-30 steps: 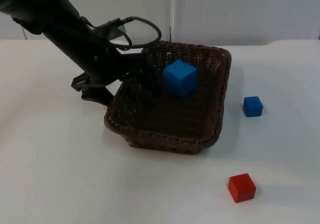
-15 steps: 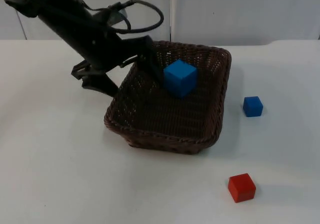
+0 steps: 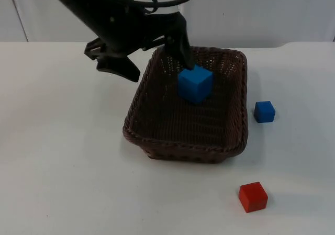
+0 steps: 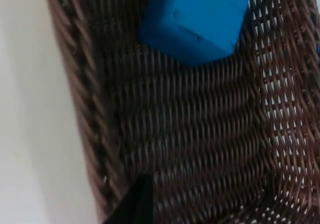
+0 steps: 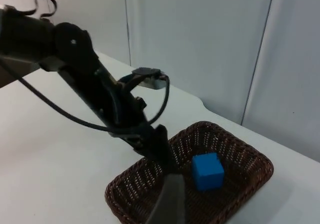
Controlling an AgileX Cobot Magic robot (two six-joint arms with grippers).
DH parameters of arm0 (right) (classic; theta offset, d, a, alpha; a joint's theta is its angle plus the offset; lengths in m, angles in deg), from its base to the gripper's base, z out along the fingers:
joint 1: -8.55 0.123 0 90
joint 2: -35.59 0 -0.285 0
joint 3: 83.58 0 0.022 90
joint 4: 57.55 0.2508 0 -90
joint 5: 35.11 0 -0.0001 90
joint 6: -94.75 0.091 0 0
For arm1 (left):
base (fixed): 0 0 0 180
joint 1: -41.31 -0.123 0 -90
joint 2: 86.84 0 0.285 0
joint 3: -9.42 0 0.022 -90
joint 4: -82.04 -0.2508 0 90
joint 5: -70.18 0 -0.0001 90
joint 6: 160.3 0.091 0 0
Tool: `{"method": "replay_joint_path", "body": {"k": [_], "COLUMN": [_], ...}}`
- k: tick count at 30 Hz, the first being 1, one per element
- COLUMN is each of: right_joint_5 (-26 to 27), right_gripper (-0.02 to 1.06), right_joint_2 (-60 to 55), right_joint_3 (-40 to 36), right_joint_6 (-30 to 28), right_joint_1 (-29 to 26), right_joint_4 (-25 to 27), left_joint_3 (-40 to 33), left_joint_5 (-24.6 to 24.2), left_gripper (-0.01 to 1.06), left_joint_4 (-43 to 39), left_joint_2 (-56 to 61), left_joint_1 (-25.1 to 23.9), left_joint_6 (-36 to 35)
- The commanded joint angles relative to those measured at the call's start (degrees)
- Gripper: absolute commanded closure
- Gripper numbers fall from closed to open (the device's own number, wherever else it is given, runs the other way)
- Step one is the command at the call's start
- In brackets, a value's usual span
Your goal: Pick up the basket with the left hand and place the largest block into the basket with the right hand.
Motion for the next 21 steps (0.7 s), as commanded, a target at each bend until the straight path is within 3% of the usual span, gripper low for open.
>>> {"method": "replay_joint_path", "body": {"k": [1, 21], "right_joint_5": [0.57, -0.43], "right_gripper": [0.33, 0.33], "right_joint_2": [0.23, 0.31], "right_joint_3": [-0.07, -0.07], "right_joint_6": [-0.33, -0.33], "right_joint_1": [-0.05, -0.05], "right_joint_4": [-0.33, 0.64], "left_joint_3": [-1.84, -18.45], "left_joint_5": [1.27, 5.09], "left_gripper": [0.0, 0.0], "left_joint_4": [-0.61, -4.25], "left_joint_2": [2.12, 30.6], "left_joint_1": [0.2, 0.2], "left_joint_6": [-0.51, 0.28]}}
